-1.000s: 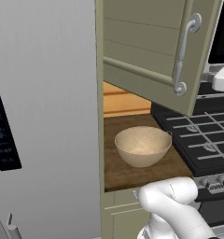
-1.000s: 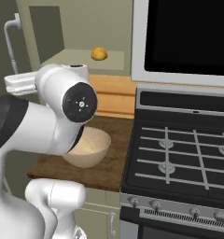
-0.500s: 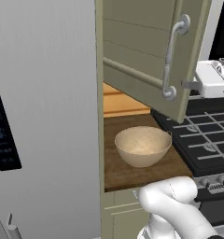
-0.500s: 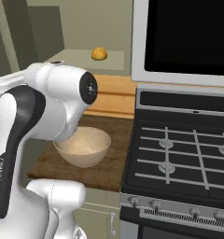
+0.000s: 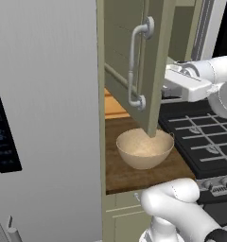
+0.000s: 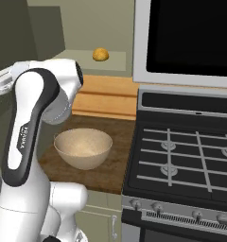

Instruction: Open the cabinet, pick up the bread from the cabinet and place it in the basket. Then move the basket to the dining counter.

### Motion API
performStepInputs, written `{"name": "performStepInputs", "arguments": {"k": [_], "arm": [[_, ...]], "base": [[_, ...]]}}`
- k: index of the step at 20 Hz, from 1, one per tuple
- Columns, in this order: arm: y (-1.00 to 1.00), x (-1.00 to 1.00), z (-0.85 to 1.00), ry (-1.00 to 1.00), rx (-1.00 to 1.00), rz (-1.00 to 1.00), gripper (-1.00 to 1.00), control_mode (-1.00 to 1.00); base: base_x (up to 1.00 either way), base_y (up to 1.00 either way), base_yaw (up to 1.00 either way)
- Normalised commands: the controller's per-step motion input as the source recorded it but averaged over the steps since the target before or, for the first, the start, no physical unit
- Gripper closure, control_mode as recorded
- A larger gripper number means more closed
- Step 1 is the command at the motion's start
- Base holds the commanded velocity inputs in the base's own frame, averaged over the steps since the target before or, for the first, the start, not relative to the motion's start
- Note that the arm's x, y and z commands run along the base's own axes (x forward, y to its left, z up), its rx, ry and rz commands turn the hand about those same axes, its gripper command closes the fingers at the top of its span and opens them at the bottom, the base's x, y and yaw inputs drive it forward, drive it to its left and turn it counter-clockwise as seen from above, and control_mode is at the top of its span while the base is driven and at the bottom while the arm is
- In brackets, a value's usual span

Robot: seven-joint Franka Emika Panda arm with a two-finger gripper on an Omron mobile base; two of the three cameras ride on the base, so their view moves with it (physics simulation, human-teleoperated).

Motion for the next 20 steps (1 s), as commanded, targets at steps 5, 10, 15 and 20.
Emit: {"name": "performStepInputs", "arguments": {"k": [5,10,15,20], "arm": [[0.23,0.02,0.01,0.00,0.00,0.00,-1.00,-1.00],[0.52,0.00,0.00,0.00,0.00,0.00,-1.00,-1.00],[-0.05,0.02,0.01,0.00,0.06,0.00,-1.00,-1.00],[-0.82,-0.02,0.27,0.03,0.01,-0.19,-1.00,-1.00]], "base": [[0.00,0.00,0.00],[0.00,0.00,0.00],[0.00,0.00,0.00],[0.00,0.00,0.00]]}}
